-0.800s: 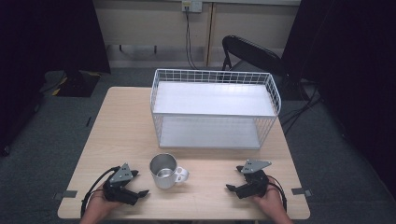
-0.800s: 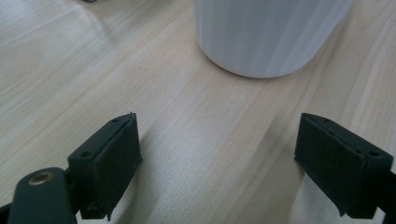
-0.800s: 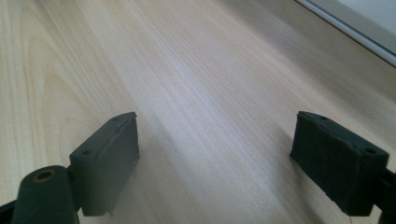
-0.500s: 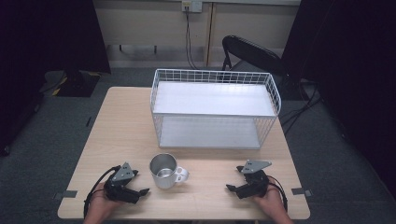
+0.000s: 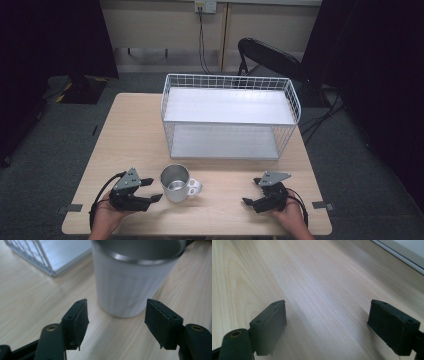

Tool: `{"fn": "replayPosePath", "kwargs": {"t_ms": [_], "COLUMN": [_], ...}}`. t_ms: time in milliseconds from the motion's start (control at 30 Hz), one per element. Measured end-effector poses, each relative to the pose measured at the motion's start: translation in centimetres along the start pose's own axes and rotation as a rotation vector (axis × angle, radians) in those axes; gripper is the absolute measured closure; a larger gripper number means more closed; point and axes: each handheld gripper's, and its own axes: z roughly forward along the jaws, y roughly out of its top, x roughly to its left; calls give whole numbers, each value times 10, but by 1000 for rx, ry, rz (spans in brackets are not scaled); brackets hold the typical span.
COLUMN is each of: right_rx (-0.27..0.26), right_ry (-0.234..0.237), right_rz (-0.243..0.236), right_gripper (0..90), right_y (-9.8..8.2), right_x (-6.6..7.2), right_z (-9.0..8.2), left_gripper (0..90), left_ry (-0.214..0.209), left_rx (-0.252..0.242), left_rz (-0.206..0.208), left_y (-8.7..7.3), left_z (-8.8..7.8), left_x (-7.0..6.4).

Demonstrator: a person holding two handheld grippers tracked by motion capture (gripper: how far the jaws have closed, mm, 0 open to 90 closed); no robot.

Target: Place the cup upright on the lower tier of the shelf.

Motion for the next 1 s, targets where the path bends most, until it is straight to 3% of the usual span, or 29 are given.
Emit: {"fn": "replayPosePath", "kwargs": {"t_ms": [200, 667, 833, 1000], "right_rx": [0, 0, 0, -1], "right_ry": [-1, -4, -5, -7], "right_rz": [1, 5, 5, 7], "right_gripper": [143, 143, 143, 143], "right_y": [0, 0, 0, 0], "right_x": [0, 1, 1, 1], "right_z": [0, 0, 0, 0], "left_gripper": [367, 368, 366, 368], "left_ry": [-35, -79, -111, -125], "left_rx": [-28, -87, -84, -47], "left_rz": [41, 73, 112, 146], "left_y": [14, 38, 49, 54], "left_z": [-6, -20, -16, -5], "left_x": [-11, -21, -30, -35]}}
